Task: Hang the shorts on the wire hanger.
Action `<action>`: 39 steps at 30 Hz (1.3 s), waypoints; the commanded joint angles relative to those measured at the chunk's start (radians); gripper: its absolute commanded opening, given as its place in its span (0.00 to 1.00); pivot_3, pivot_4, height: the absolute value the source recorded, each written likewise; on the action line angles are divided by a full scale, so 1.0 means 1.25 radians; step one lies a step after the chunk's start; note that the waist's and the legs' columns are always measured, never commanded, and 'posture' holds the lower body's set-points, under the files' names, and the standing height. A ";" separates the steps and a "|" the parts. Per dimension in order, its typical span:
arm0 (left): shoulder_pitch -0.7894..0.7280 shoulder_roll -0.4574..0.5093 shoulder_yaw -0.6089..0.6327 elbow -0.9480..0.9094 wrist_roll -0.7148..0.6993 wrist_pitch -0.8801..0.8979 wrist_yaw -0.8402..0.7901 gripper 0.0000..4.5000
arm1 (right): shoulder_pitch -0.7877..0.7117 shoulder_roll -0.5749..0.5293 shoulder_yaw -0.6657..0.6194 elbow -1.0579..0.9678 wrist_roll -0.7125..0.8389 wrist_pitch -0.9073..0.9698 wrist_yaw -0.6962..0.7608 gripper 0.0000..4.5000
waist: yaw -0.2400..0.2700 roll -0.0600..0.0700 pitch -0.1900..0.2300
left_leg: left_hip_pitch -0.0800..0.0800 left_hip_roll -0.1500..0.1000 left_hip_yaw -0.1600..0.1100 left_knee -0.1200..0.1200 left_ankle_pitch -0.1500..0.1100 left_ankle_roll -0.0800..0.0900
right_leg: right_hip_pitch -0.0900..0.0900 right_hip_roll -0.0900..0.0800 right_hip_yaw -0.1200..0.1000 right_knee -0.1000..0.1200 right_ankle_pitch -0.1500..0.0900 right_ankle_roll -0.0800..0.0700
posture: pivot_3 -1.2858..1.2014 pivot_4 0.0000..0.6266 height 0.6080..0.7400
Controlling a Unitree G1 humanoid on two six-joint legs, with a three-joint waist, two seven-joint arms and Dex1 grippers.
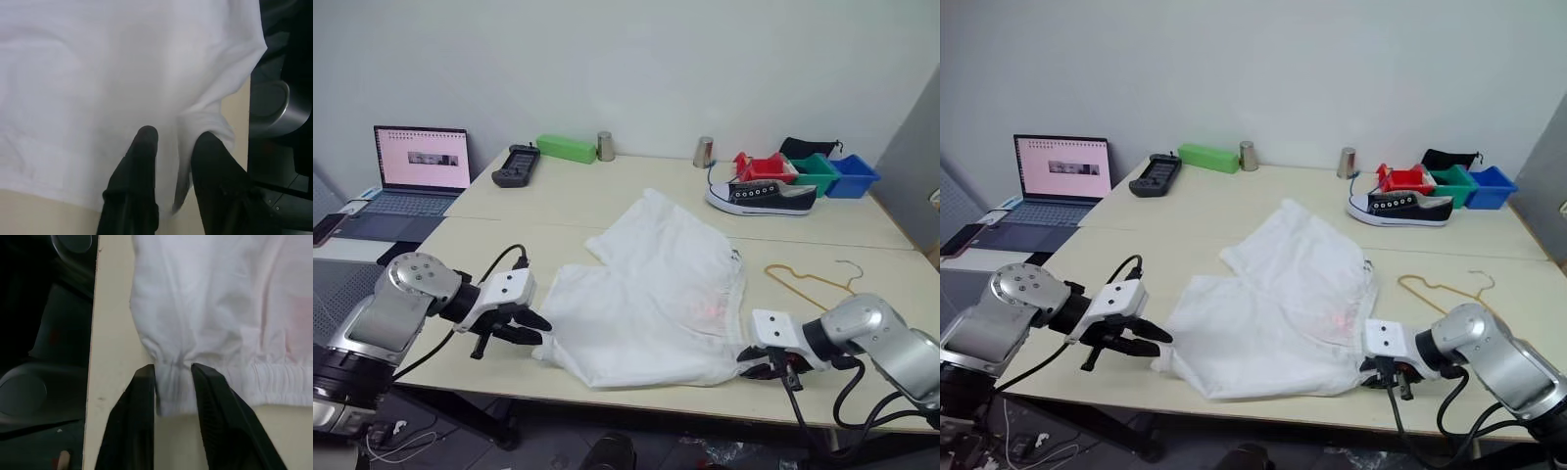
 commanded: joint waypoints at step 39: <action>-0.203 -0.646 -0.171 -0.099 -0.058 0.113 0.481 0.91 | -0.310 0.176 -0.327 0.997 -0.067 0.067 -0.483 1.00 | -0.172 0.005 -0.005 | 0.011 0.001 0.011 -0.006 0.000 0.001 | 0.002 0.006 0.028 0.001 0.001 0.000 | 0.61 0.00 1.00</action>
